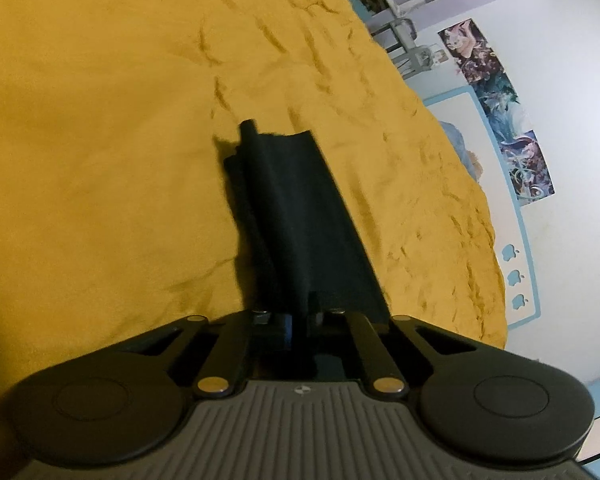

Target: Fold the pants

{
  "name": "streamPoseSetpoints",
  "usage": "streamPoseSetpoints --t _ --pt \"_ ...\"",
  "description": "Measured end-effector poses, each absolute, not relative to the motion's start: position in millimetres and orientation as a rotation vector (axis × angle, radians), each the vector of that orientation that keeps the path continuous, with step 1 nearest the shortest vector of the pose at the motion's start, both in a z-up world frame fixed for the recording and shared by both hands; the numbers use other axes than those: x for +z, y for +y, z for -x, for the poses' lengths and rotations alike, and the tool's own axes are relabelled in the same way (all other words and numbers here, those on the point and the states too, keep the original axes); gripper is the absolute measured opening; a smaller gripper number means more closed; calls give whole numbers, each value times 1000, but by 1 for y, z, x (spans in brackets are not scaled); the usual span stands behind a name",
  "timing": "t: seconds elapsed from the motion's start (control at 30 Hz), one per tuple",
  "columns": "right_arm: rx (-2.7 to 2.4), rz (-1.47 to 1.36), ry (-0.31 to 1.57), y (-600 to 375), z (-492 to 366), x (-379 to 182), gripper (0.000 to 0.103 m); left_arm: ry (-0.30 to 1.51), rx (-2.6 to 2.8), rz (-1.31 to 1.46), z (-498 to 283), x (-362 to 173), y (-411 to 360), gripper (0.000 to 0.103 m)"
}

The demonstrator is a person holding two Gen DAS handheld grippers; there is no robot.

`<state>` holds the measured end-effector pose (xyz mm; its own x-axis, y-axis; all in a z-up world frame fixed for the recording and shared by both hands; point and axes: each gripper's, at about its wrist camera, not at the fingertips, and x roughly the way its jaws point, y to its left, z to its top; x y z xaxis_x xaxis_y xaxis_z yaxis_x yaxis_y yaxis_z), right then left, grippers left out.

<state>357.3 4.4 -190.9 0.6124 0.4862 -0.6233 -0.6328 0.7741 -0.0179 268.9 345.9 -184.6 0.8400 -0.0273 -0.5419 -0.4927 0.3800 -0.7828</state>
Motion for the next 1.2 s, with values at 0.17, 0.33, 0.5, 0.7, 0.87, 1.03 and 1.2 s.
streamPoseSetpoints --t 0.17,0.33,0.5,0.7,0.87,1.03,1.2 --pt "654 228 642 -5 -355 -190 22 483 296 1060 -270 -158 334 4" --pt "650 110 652 -30 -355 -178 23 430 215 894 -279 -109 297 4" --pt "584 -14 642 -74 -348 -161 23 402 102 608 -292 -64 227 4" --pt "463 -129 625 -140 -338 -146 23 403 -44 219 -304 -45 113 5" --pt "355 -209 619 -192 -331 -140 23 530 -170 -60 -317 -76 22 5" --pt "291 -262 631 -225 -328 -143 24 646 -252 -312 -313 -134 -41 21" --pt "273 -279 643 -235 -327 -149 24 642 -313 -452 -290 -153 -61 41"
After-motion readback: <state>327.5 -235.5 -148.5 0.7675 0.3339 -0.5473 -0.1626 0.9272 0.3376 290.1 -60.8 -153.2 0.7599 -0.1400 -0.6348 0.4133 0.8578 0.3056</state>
